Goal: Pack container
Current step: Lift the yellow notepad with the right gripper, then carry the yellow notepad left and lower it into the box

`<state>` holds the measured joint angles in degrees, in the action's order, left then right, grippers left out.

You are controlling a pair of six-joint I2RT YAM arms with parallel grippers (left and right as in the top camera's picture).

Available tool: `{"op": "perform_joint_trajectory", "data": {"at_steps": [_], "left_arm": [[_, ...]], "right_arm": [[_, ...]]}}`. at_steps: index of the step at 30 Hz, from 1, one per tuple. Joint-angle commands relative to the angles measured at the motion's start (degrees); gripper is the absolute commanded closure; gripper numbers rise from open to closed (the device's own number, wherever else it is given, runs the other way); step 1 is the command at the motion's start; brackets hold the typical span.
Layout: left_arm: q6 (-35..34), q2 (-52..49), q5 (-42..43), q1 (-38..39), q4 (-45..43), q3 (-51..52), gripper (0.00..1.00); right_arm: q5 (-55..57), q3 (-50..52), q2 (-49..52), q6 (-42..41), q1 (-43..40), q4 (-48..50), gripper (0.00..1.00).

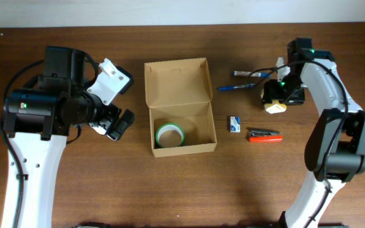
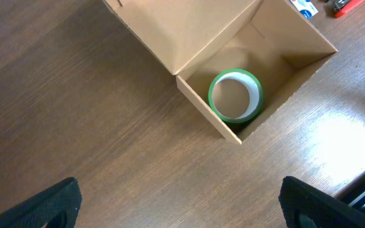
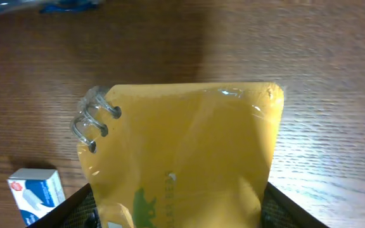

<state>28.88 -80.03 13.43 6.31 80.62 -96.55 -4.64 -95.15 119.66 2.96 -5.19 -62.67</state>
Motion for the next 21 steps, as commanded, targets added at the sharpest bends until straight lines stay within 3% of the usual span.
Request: {"op": "perform_joint_trajectory", "data": {"at_steps": [1, 8, 14, 21], "left_arm": [[0.7, 0.2, 0.2, -0.1, 0.0, -0.8, 0.00], [0.7, 0.2, 0.2, -0.1, 0.0, -0.8, 0.00], [0.7, 0.2, 0.2, -0.1, 0.0, -0.8, 0.00], [0.7, 0.2, 0.2, -0.1, 0.0, -0.8, 0.00]], "right_arm": [[-0.8, -1.5, 0.0, -0.5, 0.8, 0.4, 0.44], [-1.0, -1.8, -0.1, -0.5, 2.1, 0.0, 0.56], [-0.7, -3.6, -0.3, -0.5, 4.0, -0.6, 0.56], [-1.2, -10.3, -0.5, -0.5, 6.1, -5.6, 0.63]]}}
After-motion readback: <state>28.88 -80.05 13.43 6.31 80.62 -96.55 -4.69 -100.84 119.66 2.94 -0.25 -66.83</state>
